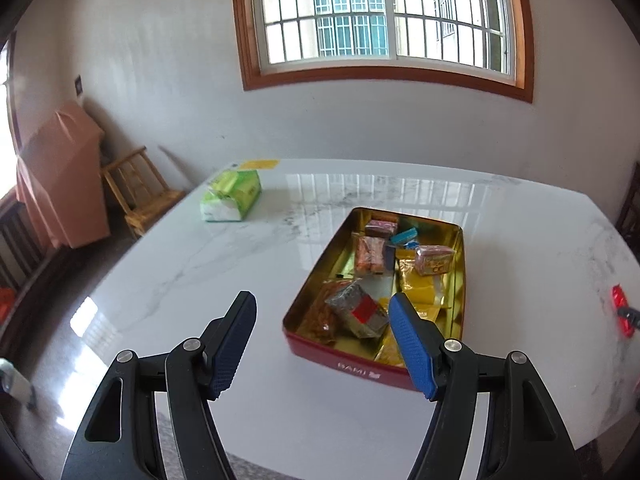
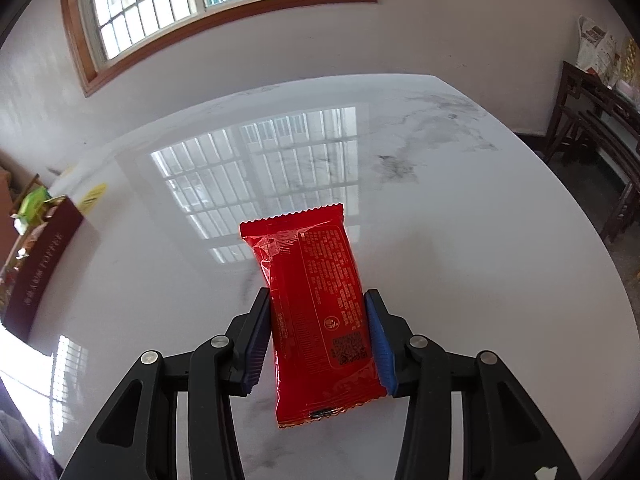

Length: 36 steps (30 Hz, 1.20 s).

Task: Organize snacks
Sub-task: 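Carry the red snack packet toward the tin with the right gripper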

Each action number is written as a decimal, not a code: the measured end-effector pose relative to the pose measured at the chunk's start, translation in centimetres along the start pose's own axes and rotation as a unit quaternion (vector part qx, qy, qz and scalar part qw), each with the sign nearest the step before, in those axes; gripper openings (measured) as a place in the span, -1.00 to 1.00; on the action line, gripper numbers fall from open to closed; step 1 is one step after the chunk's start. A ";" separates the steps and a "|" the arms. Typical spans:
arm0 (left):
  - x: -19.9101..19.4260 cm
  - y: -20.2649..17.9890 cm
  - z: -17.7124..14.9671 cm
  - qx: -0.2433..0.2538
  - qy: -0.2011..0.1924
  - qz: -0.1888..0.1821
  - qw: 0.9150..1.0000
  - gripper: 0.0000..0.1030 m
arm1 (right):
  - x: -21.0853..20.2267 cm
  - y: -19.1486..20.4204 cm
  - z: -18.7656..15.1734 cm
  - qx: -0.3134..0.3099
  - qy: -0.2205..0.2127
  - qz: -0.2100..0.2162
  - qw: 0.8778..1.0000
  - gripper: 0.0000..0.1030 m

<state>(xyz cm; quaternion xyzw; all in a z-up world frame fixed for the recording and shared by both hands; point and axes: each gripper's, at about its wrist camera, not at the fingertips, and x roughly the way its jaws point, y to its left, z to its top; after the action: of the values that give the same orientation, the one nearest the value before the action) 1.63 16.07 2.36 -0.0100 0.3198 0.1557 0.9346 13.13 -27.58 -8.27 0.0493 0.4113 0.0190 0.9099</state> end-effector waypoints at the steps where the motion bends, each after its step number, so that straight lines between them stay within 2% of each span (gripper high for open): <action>1: -0.2 -0.2 0.0 0.003 0.000 -0.001 1.000 0.35 | -0.4 0.5 0.1 -0.001 -0.003 0.005 1.000 -0.18; 7: -1.3 -0.7 -0.5 0.003 0.002 -0.012 1.000 0.37 | -2.2 2.6 0.5 -0.013 -0.018 0.022 1.000 -0.18; 18: -2.0 -0.4 -1.6 0.014 0.006 -0.004 1.000 0.38 | -4.0 6.4 1.0 -0.036 -0.025 0.049 0.998 -0.18; 21: -1.9 -0.3 -2.0 0.024 0.005 0.009 1.000 0.38 | -4.6 8.0 1.1 -0.049 -0.029 0.059 0.997 -0.18; 36: -0.4 1.3 -3.3 0.014 0.029 0.012 0.999 0.39 | -6.0 18.1 2.0 -0.118 -0.027 0.136 0.983 -0.18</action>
<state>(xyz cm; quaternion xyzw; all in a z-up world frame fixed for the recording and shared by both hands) -1.01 16.81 0.10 0.0026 0.3490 0.1624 0.9229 10.78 -10.17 -0.61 -0.0028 0.3707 0.1895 0.9092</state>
